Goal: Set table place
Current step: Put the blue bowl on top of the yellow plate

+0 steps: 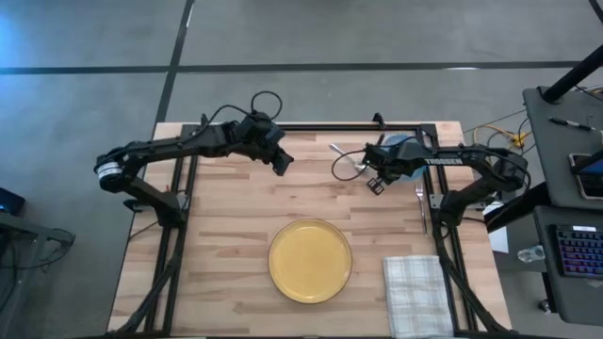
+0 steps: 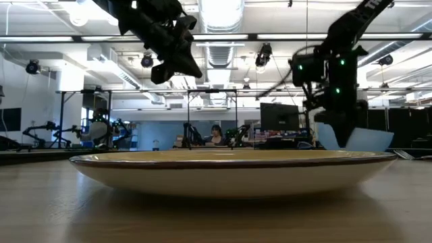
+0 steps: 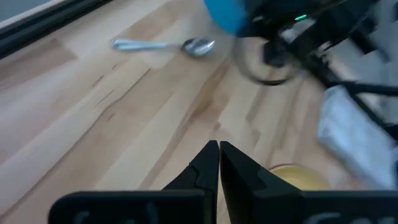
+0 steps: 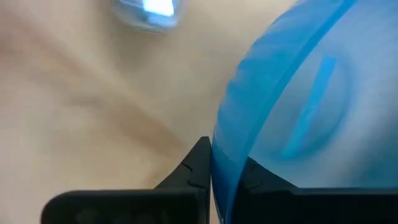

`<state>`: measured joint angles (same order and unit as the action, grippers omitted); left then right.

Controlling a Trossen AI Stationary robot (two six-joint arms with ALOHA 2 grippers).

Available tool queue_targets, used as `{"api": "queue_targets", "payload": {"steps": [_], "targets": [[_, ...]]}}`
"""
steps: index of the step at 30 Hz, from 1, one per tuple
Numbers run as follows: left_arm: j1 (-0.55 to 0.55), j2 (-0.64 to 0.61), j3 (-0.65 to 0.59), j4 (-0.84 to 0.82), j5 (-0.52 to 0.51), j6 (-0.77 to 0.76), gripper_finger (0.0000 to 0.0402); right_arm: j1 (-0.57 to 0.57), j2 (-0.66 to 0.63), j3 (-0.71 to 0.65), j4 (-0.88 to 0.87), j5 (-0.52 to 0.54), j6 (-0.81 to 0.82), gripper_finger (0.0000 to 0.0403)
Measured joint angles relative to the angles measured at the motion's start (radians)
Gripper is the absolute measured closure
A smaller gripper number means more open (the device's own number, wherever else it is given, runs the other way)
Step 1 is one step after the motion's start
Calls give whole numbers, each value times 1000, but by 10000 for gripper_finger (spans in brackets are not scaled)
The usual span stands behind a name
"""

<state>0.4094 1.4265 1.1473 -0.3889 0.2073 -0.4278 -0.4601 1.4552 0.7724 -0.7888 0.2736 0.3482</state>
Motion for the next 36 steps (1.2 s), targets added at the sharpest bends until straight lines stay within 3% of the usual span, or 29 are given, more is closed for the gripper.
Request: {"api": "queue_targets", "payload": {"steps": [4,10,22,29,36], "targets": [[-55,-7,-38,-19,-59,-32,402,71,-21,45,-41,-75,2,394],[-189,-72,-129,11,-118,-187,402,222,-21,145,-117,-81,-80,394],[-684,-275,-281,86,-680,-598,402,546,11,362,-121,-159,-324,394],[-946,-305,-297,87,-900,-666,402,716,144,529,-123,-172,-251,394],[-1128,-296,-297,92,-914,-719,402,841,384,769,-188,-169,-130,394]]}}
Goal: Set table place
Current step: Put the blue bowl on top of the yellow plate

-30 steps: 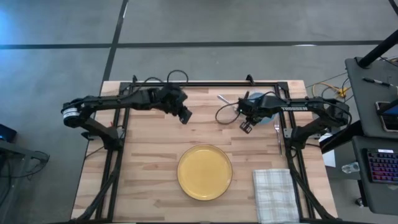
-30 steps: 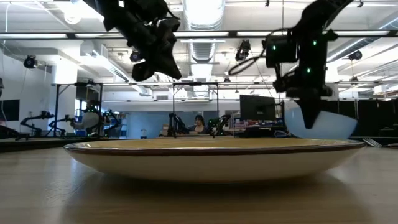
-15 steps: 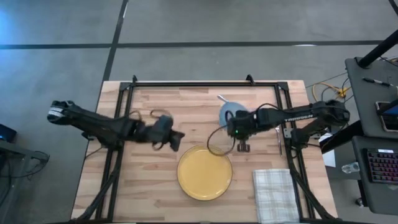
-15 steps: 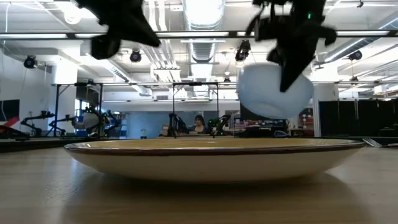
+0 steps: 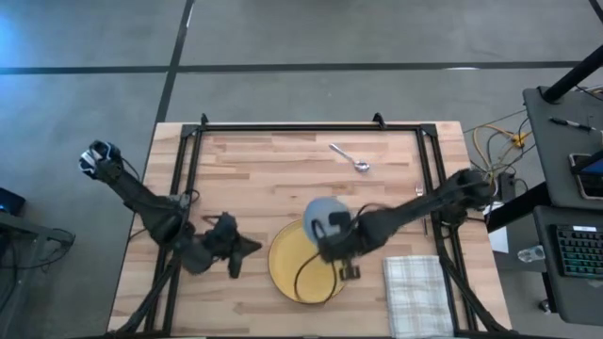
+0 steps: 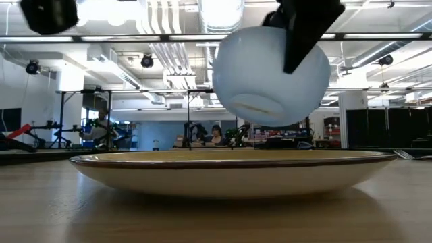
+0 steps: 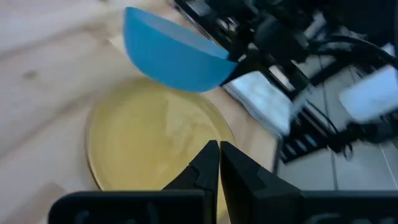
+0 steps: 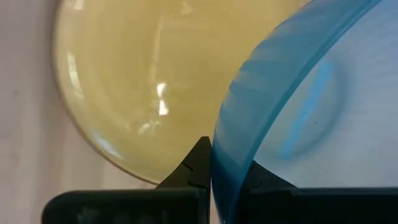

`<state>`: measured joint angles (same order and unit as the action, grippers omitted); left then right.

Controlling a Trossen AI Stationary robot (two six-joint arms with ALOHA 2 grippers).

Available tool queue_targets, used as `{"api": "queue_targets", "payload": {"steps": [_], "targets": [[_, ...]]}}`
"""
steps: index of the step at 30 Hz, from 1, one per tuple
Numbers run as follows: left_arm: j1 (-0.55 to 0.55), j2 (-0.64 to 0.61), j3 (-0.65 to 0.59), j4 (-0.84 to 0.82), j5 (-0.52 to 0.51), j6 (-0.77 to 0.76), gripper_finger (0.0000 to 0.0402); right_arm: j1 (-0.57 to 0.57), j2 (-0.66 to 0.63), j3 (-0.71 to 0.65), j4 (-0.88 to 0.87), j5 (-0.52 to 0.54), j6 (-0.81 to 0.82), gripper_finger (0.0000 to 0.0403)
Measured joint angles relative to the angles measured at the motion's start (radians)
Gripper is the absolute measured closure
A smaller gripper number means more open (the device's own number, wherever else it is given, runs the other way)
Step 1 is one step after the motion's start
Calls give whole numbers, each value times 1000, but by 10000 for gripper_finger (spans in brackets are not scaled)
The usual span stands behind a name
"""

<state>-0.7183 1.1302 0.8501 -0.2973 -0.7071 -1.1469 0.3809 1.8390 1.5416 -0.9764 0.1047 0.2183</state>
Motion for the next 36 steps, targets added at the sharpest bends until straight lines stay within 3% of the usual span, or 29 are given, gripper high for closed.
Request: {"api": "queue_targets", "payload": {"steps": [8,16,22,28,36], "targets": [[-204,8,0,2,-101,4,402,115,188,256,-52,3,123,394],[-264,22,0,66,-144,41,402,151,393,463,-225,55,86,394],[-265,65,2,179,-147,114,402,149,496,550,-232,45,35,394],[-265,103,2,189,-147,106,402,149,506,583,-244,45,24,392],[-264,113,2,213,-147,106,402,145,511,582,-250,45,5,352]]}}
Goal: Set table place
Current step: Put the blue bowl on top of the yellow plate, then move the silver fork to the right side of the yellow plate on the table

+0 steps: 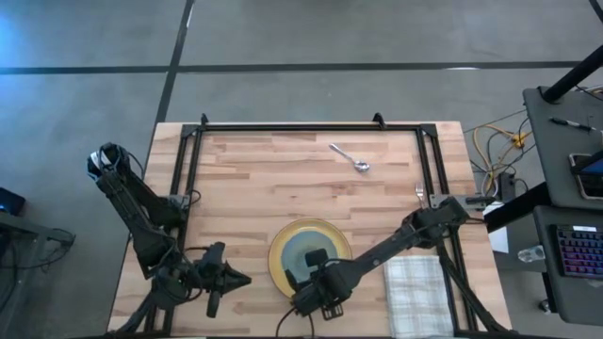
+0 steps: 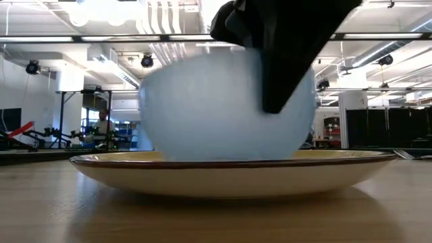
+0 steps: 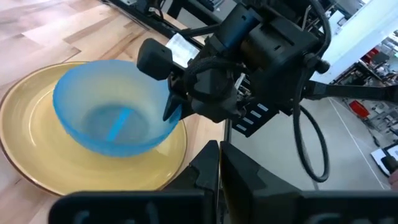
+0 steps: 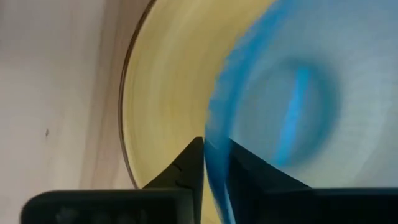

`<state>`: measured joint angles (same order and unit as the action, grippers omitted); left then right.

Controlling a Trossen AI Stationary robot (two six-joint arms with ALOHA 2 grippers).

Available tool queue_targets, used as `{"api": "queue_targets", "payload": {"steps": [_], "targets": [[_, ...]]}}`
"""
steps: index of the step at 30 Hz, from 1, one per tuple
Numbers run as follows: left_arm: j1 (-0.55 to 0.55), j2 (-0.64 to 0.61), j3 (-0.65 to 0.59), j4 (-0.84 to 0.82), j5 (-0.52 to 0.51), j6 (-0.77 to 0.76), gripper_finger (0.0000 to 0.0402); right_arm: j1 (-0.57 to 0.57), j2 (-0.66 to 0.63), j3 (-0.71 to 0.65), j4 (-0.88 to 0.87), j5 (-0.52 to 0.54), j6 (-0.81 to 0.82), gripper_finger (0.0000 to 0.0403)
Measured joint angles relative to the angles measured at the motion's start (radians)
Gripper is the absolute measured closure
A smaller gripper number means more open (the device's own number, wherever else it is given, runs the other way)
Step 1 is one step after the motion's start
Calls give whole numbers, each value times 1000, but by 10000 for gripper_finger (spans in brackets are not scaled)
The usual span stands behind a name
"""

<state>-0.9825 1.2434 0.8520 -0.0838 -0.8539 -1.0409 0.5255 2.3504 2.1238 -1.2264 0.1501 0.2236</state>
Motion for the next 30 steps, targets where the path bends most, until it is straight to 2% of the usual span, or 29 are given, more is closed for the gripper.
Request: {"api": "queue_targets", "payload": {"steps": [5,13,17,19,21,23,24,30], "targets": [[0,0,0,-4,0,1,402,0,3,-1,-1,-26,-3,321],[1,-1,-9,-14,0,5,402,0,-58,-2,-47,-20,119,286],[1,-1,-10,-12,-24,7,402,1,-136,-2,-99,48,243,275],[1,-1,-10,-13,-45,7,402,-8,-183,-2,-166,91,340,273],[1,-2,-10,-11,-59,7,402,-36,-224,-16,-270,91,441,278],[1,-2,-10,-11,-70,8,402,-77,-263,-66,-360,90,512,288],[1,-2,-11,-11,-72,8,402,-101,-292,-111,-343,84,530,294],[6,-2,-17,-3,-75,0,402,-257,-540,-482,-336,35,679,306]]}}
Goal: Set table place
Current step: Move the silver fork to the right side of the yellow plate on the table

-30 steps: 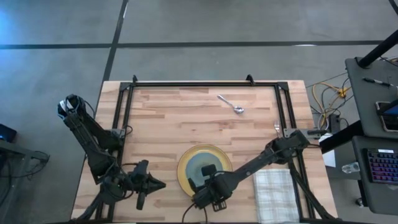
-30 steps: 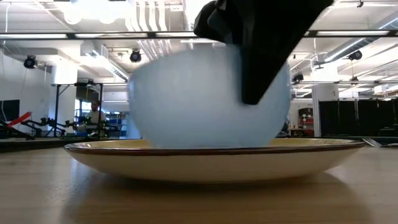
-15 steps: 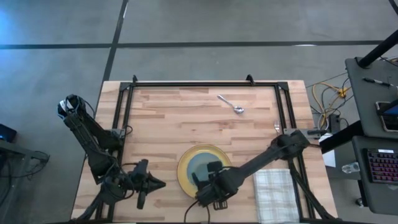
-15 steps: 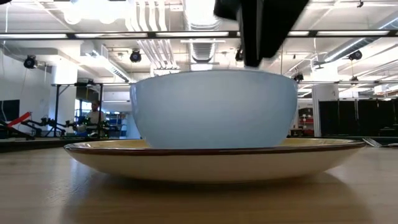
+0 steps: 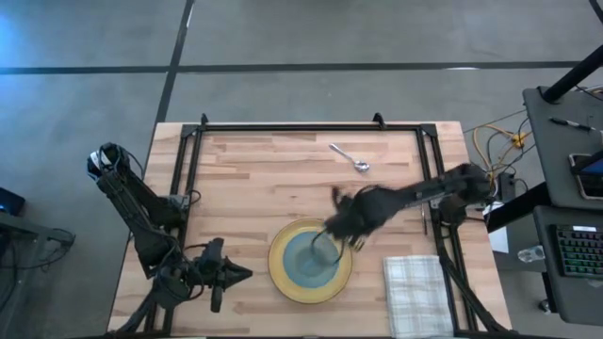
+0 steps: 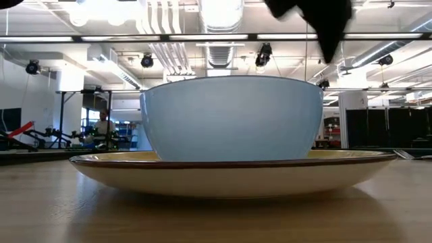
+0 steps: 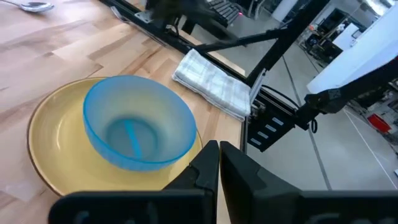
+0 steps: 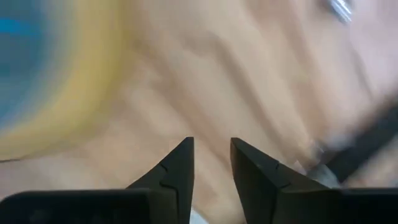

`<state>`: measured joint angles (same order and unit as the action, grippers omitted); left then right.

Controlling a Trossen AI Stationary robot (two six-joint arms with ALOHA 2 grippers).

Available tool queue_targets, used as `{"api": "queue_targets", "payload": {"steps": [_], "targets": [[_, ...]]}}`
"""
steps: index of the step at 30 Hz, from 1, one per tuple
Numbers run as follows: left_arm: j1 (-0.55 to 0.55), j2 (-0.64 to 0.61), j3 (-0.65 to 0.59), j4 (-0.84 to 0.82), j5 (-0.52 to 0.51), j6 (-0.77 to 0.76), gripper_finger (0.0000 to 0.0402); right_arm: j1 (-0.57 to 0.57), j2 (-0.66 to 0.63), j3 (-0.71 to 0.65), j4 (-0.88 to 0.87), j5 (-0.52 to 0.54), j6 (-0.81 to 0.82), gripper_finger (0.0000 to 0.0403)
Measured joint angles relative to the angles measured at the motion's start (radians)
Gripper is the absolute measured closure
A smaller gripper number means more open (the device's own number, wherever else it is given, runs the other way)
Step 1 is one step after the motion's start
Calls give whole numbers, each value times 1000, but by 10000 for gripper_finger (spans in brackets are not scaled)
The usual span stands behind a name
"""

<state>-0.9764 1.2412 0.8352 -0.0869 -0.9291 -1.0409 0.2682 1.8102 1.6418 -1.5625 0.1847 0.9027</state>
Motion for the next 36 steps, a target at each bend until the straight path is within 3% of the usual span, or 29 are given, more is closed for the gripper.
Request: {"api": "queue_targets", "payload": {"steps": [9,17,20,23,27,32,36], "targets": [[1,0,-36,1,-22,-85,402,-157,-343,-553,80,-97,201,273],[8,0,-57,-3,-64,-131,402,-165,-517,-869,115,-137,351,236],[23,0,-57,-13,-66,-131,402,-171,-545,-888,199,-142,398,230],[42,0,-57,-26,-66,-132,402,-180,-537,-881,179,-77,411,231],[66,-3,-57,-28,-66,-132,402,-218,-503,-896,224,-141,445,235],[89,-12,-57,-27,-63,-132,402,-217,-430,-933,402,-162,502,236],[101,-21,-57,-27,-59,-132,402,-238,-387,-1003,511,-166,643,236]]}}
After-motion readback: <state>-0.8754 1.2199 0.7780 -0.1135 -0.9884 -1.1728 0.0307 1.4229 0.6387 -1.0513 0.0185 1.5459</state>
